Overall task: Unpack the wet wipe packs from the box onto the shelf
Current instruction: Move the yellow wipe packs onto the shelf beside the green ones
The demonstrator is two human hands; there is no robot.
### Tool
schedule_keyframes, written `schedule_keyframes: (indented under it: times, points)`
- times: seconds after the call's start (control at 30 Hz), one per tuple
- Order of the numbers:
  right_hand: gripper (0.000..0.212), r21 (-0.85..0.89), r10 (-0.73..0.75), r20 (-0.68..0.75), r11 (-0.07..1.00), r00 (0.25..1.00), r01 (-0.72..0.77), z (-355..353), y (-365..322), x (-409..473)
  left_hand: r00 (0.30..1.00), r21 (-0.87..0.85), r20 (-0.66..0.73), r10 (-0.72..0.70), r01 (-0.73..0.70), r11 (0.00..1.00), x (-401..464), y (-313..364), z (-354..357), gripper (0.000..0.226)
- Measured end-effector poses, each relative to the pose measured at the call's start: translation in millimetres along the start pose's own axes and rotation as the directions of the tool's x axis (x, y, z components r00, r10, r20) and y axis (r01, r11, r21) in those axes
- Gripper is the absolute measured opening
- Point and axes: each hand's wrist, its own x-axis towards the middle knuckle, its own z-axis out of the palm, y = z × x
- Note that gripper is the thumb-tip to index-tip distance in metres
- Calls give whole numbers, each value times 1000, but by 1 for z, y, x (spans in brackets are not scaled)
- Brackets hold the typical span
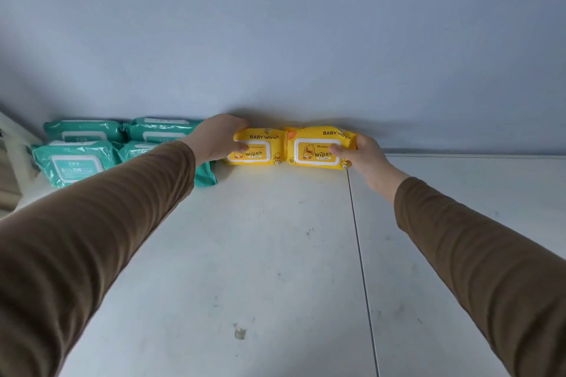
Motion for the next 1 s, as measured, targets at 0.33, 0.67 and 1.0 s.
schedule_keyframes:
  times: [0.33, 0.67, 1.0]
  points:
    - [50, -93, -70, -70, 994, 995, 63, 3, 25, 8, 928, 194, -346, 138, -73, 978, -8, -5, 29, 42]
    - [37, -221, -124, -177, 972, 976, 84, 9, 16, 10, 943, 148, -334, 8, 44, 988, -2, 11, 32, 40]
    - [30, -596, -359, -158, 778, 920, 201, -9, 10, -56, 936, 39, -351, -4, 19, 999, -48, 67, 44, 45]
